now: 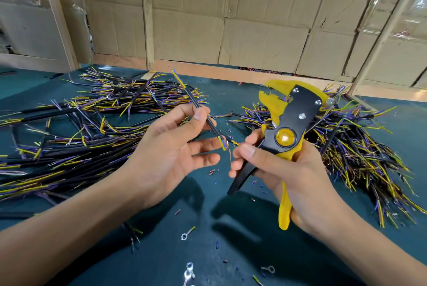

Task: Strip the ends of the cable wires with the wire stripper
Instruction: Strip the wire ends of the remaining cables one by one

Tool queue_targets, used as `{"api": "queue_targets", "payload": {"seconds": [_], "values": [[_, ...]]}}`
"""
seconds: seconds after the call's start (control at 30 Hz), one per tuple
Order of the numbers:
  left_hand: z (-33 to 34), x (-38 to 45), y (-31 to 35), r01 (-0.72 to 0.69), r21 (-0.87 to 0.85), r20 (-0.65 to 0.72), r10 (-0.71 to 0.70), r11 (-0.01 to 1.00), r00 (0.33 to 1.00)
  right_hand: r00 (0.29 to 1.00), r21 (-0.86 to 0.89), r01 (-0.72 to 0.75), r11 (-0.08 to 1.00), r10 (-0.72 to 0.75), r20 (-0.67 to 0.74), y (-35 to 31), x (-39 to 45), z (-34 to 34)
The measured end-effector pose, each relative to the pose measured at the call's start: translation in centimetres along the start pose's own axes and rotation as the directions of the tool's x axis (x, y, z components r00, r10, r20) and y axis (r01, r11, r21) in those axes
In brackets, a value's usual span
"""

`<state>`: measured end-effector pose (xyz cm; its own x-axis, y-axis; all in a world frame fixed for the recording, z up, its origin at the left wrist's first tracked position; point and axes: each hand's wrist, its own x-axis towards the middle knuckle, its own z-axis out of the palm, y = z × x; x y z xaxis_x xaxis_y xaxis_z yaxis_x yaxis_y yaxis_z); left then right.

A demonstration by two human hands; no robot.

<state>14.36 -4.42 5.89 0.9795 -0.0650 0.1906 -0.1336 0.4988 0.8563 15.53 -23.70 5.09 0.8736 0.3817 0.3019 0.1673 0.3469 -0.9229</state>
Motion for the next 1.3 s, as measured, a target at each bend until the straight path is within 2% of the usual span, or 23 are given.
{"api": "queue_targets", "payload": {"seconds": [0.43, 0.6, 0.77, 0.9, 1.1, 1.2, 1.3], "values": [[0.1, -0.2, -0.6, -0.161, 0.199, 0.014, 0.161, 0.967, 0.987, 0.999, -0.031, 0.040, 0.999, -0.039, 0.021, 0.3, -0.1, 0.2], [0.2, -0.3, -0.6, -0.159, 0.197, 0.030, 0.156, 0.967, 0.987, 0.998, -0.054, 0.063, 0.997, -0.063, -0.005, 0.2, -0.1, 0.4], [0.6, -0.5, -0.5, -0.137, 0.164, 0.019, 0.136, 0.977, 0.991, 0.996, -0.003, 0.076, 0.997, -0.076, -0.046, -0.2, -0.2, 0.6], [1.4, -0.9, -0.7, -0.125, 0.098, -0.024, 0.128, 0.987, 0.992, 0.981, -0.115, 0.166, 0.979, -0.176, -0.086, -0.5, -0.3, 0.8], [1.7, -1.2, -1.1, -0.166, 0.055, -0.145, 0.172, 0.985, 0.974, 0.925, -0.332, 0.312, 0.890, -0.365, -0.110, -0.5, -0.8, 1.7], [1.4, -1.1, -1.4, -0.183, 0.071, -0.176, 0.193, 0.981, 0.965, 0.904, -0.434, 0.325, 0.840, -0.412, -0.119, -0.1, -1.0, 1.9], [1.1, -1.2, -1.3, -0.213, 0.121, -0.138, 0.229, 0.970, 0.964, 0.911, -0.454, 0.328, 0.828, -0.405, -0.081, -0.1, -1.1, 2.0]]}}
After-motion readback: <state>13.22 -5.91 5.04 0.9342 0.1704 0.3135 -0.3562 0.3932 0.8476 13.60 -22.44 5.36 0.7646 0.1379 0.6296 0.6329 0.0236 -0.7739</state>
